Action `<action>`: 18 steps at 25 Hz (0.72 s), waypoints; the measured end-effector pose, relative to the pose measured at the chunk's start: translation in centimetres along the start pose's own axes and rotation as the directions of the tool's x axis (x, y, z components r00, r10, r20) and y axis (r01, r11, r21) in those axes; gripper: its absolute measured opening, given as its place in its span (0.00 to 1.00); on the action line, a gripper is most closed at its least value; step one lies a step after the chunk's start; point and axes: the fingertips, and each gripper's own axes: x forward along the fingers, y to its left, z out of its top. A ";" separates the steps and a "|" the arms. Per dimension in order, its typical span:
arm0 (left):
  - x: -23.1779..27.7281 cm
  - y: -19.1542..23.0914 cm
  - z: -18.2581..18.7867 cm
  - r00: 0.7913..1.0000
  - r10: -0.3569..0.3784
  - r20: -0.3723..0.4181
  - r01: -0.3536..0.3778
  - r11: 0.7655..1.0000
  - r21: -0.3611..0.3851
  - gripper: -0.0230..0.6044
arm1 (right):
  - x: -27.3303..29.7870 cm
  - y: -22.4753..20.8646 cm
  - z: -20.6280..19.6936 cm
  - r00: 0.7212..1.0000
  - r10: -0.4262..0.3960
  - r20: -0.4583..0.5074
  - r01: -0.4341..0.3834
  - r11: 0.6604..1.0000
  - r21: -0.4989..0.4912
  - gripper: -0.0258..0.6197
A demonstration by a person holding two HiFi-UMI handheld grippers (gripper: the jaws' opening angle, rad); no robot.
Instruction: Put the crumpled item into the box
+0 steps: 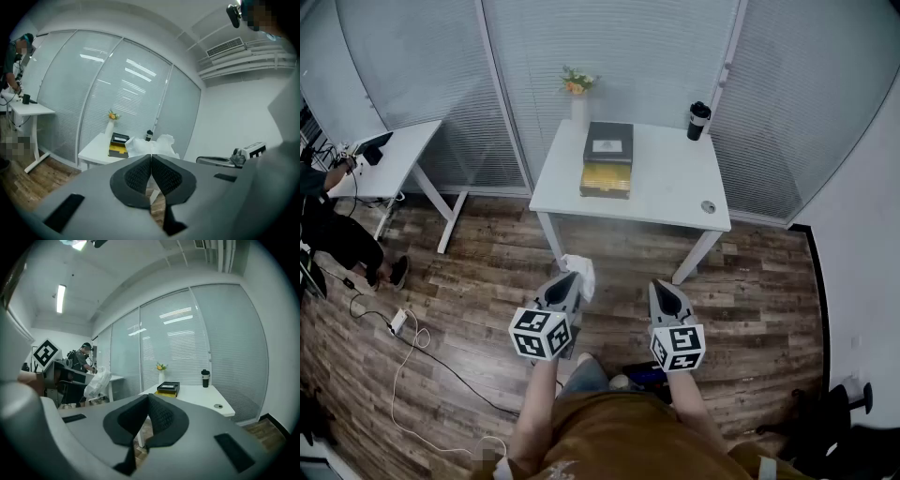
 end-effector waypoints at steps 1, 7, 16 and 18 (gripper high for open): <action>-0.1 0.1 0.0 1.000 -0.002 0.001 0.002 1.000 -0.001 0.08 | 0.0 0.2 0.0 1.000 -0.001 0.001 0.001 1.000 0.000 0.06; -0.7 0.6 -0.8 1.000 0.018 -0.016 -0.017 1.000 0.016 0.08 | -0.3 1.1 0.2 1.000 0.002 0.005 -0.002 1.000 -0.012 0.06; -0.1 -0.9 -1.0 1.000 -0.009 -0.023 0.010 1.000 0.024 0.08 | -1.7 0.8 0.5 1.000 -0.009 0.008 0.009 0.999 -0.045 0.06; -0.4 -1.2 -0.9 1.000 -0.012 -0.023 0.013 0.999 0.032 0.08 | -2.1 0.9 0.6 1.000 -0.012 0.015 0.013 0.999 -0.037 0.06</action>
